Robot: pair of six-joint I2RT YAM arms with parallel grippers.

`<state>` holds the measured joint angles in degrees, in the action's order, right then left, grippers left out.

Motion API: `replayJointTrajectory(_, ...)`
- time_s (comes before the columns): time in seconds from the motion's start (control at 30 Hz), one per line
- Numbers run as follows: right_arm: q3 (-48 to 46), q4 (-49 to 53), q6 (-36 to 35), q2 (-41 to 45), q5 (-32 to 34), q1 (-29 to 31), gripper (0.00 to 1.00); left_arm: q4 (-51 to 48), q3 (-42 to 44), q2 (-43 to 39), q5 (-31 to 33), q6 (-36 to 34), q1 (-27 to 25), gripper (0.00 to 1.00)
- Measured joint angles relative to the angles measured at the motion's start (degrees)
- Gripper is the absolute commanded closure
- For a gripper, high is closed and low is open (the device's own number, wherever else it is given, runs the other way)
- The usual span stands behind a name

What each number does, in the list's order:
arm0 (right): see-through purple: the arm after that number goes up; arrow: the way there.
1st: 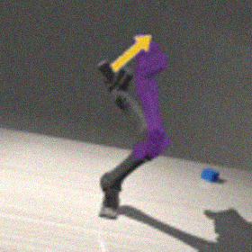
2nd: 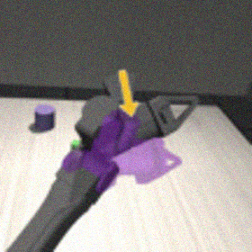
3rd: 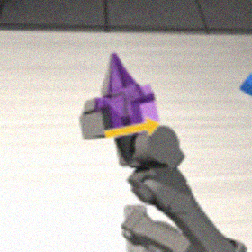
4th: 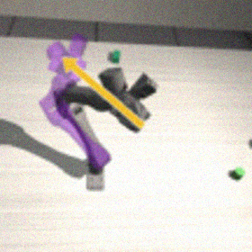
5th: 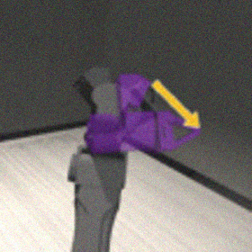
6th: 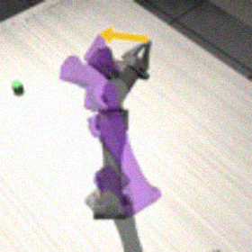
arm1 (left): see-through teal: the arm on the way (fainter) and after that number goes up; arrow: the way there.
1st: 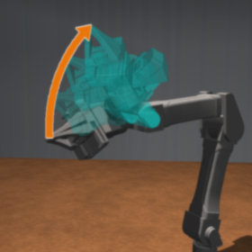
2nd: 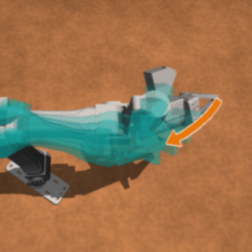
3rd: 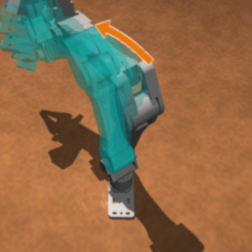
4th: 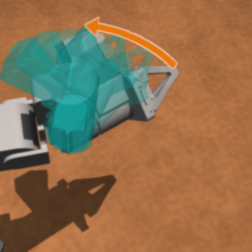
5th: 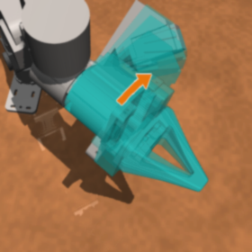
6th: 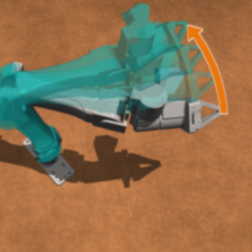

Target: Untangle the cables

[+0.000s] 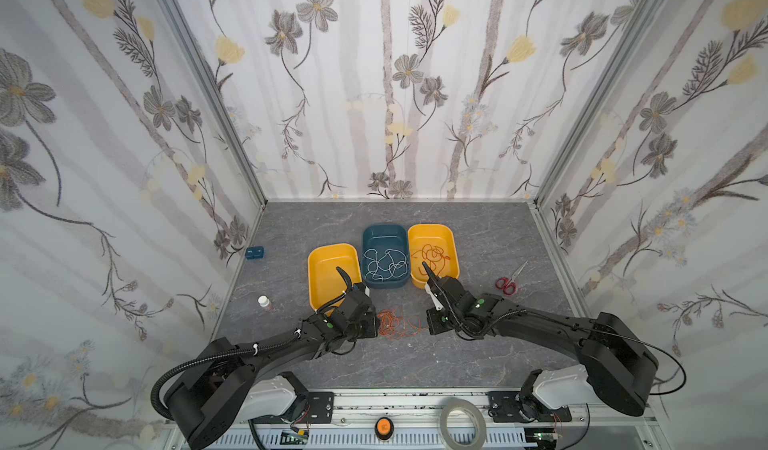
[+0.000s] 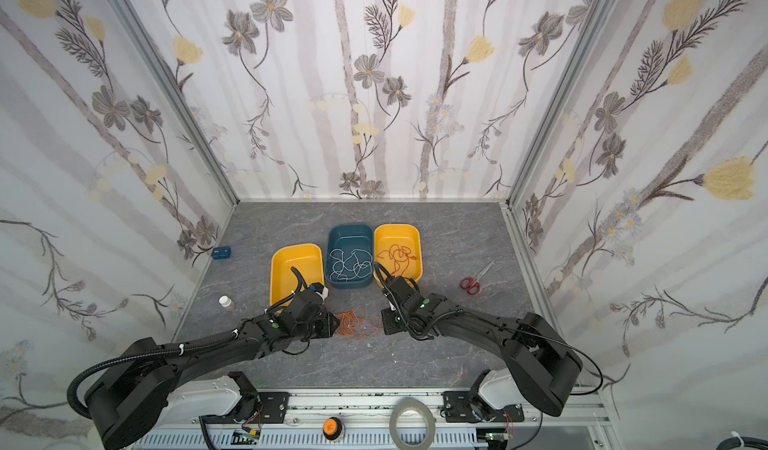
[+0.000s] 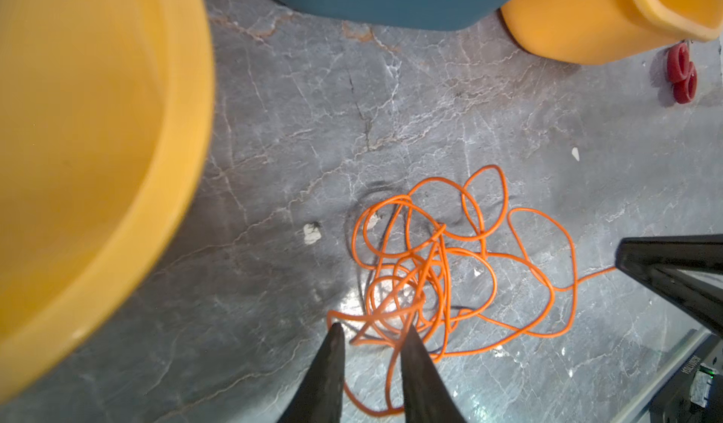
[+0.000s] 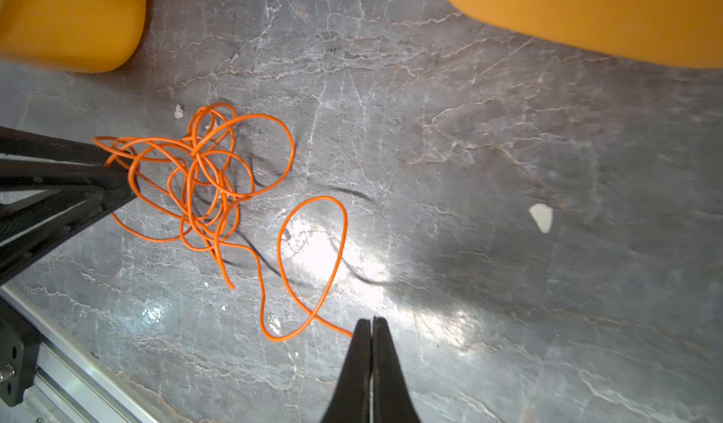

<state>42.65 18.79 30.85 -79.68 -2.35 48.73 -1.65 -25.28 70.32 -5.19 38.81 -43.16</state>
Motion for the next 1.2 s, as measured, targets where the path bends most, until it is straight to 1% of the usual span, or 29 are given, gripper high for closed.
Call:
replayJointTrajectory(0.07, 0.0, 2.14, -0.52, 1.51, 1.9, -0.15, 1.0, 0.15, 0.02, 0.13, 0.04, 0.2, 0.13, 0.88)
replayJointTrajectory(0.13, 0.0, 4.35, -1.01, 3.43, 4.15, -0.76, 1.0, 0.13, 0.02, 0.15, 0.26, 0.33, 0.28, 0.93)
replayJointTrajectory(0.27, -0.07, 9.31, -1.2, 7.65, 8.92, -3.63, 1.0, -0.76, 0.02, -0.28, 1.6, 0.85, 0.92, 0.97)
replayJointTrajectory(0.33, -0.61, 11.52, -1.31, 10.16, 11.3, -6.75, 0.99, -2.12, 0.0, -0.94, 2.43, 1.33, 1.31, 0.99)
replayJointTrajectory(0.43, -2.16, 14.51, -0.87, 13.81, 13.81, -11.37, 0.99, -4.24, -0.17, -1.9, 3.74, 1.9, 1.99, 1.0)
replayJointTrajectory(0.6, -4.31, 17.59, 0.24, 18.75, 16.09, -17.27, 0.99, -7.72, -0.42, -3.15, 6.14, 3.58, 2.91, 1.0)
replayJointTrajectory(0.8, -6.14, 19.41, 1.27, 22.27, 16.65, -22.29, 0.99, -12.55, -1.05, -3.3, 9.75, 6.73, 3.89, 1.0)
replayJointTrajectory(1.0, -6.73, 21.07, 1.64, 25.33, 17.22, -29.09, 0.96, -15.06, -1.07, -5.51, 11.65, 8.39, 4.48, 1.0)
replayJointTrajectory(1.07, -6.73, 21.16, 1.62, 25.77, 17.05, -30.14, 0.95, -15.34, -1.29, -5.38, 11.45, 8.33, 4.55, 0.86)
replayJointTrajectory(1.2, -6.75, 20.76, 0.92, 25.83, 12.07, -30.34, 0.95, -15.72, -3.08, -4.72, 9.29, 7.61, 4.57, 0.66)
